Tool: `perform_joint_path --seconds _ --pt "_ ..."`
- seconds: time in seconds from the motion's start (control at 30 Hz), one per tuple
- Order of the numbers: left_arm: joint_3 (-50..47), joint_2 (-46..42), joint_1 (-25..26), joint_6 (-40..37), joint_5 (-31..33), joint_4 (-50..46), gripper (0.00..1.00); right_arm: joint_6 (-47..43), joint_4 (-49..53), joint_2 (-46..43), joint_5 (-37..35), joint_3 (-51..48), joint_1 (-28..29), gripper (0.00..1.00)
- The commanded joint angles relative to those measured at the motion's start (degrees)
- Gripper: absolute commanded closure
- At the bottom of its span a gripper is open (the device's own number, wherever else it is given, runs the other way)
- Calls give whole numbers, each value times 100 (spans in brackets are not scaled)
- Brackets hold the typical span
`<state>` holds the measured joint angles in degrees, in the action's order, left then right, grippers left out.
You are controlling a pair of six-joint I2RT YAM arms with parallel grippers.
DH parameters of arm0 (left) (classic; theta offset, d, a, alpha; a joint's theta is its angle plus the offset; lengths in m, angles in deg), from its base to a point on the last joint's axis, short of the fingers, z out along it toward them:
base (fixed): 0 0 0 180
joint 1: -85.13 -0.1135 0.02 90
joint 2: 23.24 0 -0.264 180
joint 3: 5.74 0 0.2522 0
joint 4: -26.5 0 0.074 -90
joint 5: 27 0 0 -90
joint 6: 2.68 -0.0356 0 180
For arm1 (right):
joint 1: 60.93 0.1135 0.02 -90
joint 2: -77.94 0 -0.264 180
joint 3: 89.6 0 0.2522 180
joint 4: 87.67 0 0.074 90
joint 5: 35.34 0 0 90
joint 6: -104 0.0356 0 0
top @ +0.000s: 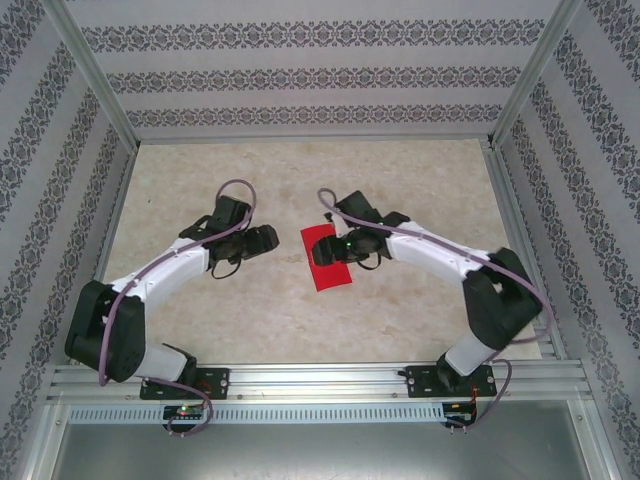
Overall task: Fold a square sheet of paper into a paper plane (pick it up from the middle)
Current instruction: Rotate the paper at the center of the table.
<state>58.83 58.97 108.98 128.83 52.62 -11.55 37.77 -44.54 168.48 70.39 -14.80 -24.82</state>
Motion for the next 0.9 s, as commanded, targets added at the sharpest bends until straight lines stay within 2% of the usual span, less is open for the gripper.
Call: perform_joint_path --seconds 0.0,0.23,0.4,0.77,0.87 --pt "352 334 427 -140 -656 648 35 1092 -458 -326 -166 -633 -331 33" --pt "824 1303 1152 95 -1169 1302 60 1523 -958 -557 519 -1461 -842 36" --pt "1174 1946 1349 176 -1169 1333 70 1440 -1158 -328 874 -1595 -870 38" --pt "1250 2299 1359 230 -814 1199 73 1228 -1227 232 1371 -1554 -848 39" --pt "1256 2284 1359 217 -789 1162 73 1218 -1314 319 1554 -1568 -809 42"
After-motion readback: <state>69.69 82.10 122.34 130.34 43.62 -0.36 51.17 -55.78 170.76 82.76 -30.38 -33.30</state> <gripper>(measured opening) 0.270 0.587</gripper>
